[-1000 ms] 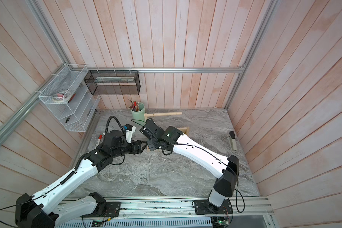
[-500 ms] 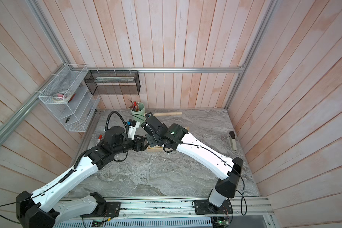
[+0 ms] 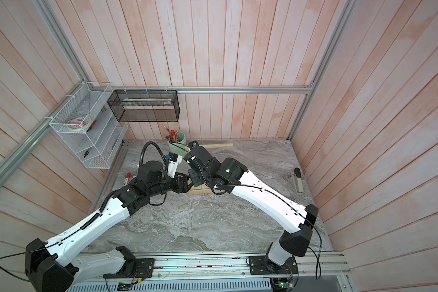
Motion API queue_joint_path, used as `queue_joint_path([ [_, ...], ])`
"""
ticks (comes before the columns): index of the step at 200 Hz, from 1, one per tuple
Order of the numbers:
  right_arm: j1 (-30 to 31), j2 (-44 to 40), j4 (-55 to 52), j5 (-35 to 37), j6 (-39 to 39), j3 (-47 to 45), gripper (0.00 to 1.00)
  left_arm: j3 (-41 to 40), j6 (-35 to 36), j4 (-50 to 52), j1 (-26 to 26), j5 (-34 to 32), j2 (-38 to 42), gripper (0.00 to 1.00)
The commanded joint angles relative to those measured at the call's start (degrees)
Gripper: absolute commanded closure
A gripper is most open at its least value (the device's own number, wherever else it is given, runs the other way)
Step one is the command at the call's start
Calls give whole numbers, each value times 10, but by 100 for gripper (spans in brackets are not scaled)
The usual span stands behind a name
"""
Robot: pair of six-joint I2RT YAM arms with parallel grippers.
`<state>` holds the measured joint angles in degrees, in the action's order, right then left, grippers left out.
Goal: Hang the necklace on the jewelry display stand
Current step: Pick up the necklace from the center of the board.
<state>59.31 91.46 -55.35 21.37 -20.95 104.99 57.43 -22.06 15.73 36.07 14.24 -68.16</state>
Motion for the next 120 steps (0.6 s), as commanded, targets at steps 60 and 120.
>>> queue_joint_path([
  [60, -1, -20, 10, -3, 0, -2, 100, 39, 14, -14, 3, -3, -18, 19],
  [120, 0, -24, 19, -10, 1, -2, 100, 54, 18, -17, 3, -2, -42, 19],
])
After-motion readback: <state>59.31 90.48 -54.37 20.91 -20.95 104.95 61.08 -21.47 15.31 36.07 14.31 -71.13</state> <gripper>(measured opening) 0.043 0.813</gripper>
